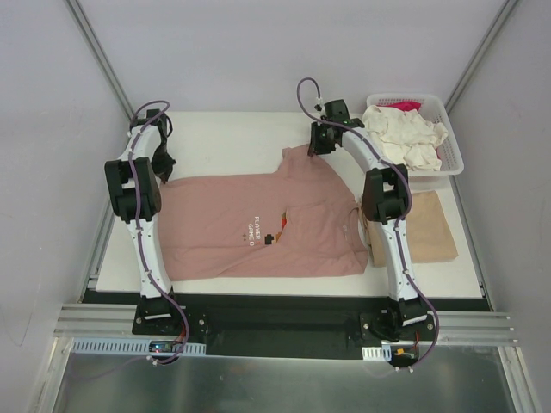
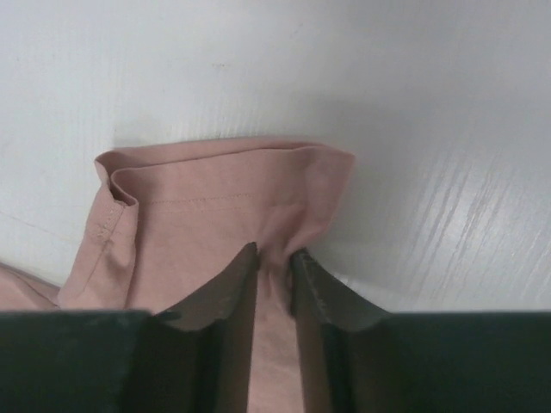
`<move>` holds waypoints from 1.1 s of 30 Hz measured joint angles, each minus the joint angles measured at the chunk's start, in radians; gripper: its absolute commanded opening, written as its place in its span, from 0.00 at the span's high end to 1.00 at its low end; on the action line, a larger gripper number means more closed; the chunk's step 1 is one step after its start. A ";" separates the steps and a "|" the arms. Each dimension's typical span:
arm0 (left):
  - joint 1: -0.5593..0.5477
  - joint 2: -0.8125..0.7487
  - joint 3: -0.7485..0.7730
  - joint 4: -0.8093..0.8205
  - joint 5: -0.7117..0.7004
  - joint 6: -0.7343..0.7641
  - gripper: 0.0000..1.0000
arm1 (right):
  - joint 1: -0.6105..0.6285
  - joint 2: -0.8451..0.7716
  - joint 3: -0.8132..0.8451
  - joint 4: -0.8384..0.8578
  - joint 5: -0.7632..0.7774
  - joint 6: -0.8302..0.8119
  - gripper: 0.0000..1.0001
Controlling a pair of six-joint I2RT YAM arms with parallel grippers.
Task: Fold and stack the t-shirts
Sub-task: Grap the side of the flattened tshirt furthest away from the robot with both arms, then fold the other side of the tshirt into a rectangle
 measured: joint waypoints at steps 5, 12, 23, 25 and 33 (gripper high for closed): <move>0.000 -0.033 -0.048 -0.002 0.000 0.006 1.00 | -0.002 -0.002 -0.003 0.002 -0.025 -0.006 1.00; 0.000 -0.161 -0.183 0.020 0.010 0.006 1.00 | 0.002 -0.109 -0.142 0.055 -0.119 -0.071 1.00; -0.013 -0.472 -0.490 0.133 0.051 -0.006 1.00 | 0.061 -0.564 -0.527 0.116 -0.206 -0.262 1.00; -0.023 -0.543 -0.571 0.148 0.046 -0.018 1.00 | 0.071 -0.656 -0.628 0.129 -0.208 -0.282 0.99; -0.047 -0.824 -0.846 0.182 0.019 -0.063 1.00 | 0.113 -0.930 -0.980 0.138 -0.170 -0.332 0.99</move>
